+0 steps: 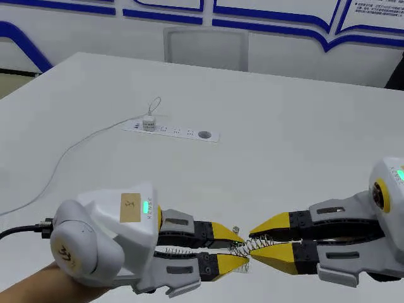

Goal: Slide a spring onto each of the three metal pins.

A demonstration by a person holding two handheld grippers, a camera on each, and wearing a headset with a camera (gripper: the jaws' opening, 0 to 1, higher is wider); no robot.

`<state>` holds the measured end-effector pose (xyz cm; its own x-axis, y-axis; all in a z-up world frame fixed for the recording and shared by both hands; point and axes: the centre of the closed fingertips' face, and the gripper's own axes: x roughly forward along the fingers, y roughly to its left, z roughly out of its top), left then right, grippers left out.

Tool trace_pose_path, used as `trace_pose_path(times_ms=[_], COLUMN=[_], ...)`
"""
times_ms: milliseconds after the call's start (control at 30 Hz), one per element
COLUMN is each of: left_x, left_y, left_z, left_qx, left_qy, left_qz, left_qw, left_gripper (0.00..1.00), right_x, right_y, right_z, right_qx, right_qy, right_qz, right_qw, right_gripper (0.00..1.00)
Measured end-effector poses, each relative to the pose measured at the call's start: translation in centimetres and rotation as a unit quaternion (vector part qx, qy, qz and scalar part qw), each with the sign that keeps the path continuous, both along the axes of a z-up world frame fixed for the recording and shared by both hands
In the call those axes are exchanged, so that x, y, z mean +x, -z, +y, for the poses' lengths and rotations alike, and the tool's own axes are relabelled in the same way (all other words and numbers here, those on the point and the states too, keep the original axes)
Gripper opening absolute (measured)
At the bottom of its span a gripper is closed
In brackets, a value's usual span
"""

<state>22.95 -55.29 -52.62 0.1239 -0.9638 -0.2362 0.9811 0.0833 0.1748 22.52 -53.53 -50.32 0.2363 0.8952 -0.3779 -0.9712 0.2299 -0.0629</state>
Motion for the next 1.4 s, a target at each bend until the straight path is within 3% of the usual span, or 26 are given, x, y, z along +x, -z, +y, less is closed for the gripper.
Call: trace_pose_path(times_ms=[300, 533, 767, 1100, 1400], left_x=[0.1, 0.2, 0.6, 1.5, 2.6], left_y=[0.1, 0.5, 0.6, 0.8, 1.4], left_z=[-0.2, 0.0, 0.1, 1.0, 2.4], left_qx=[-0.013, -0.010, -0.013, -0.015, -0.023], left_qy=[-0.015, -0.028, -0.041, -0.068, -0.102], left_qz=[0.018, 0.015, 0.023, 0.031, 0.045], left_qw=[0.9996, 0.9995, 0.9988, 0.9970, 0.9935], left_gripper=[0.09, 0.10, 0.11, 0.19, 0.27], right_x=[0.3, 0.4, 1.0, 2.2, 3.3], right_y=[-0.7, -0.3, -0.1, -0.7, 0.0], right_z=[1.3, 1.4, 1.2, 0.4, -1.1], right_qx=[0.026, 0.008, 0.005, 0.016, 0.008], right_qy=[0.014, 0.020, 0.031, 0.061, 0.095], right_qz=[0.026, 0.021, 0.022, 0.026, 0.026], right_qw=[0.9992, 0.9995, 0.9993, 0.9977, 0.9951], right_gripper=[0.11, 0.10, 0.10, 0.10, 0.11])
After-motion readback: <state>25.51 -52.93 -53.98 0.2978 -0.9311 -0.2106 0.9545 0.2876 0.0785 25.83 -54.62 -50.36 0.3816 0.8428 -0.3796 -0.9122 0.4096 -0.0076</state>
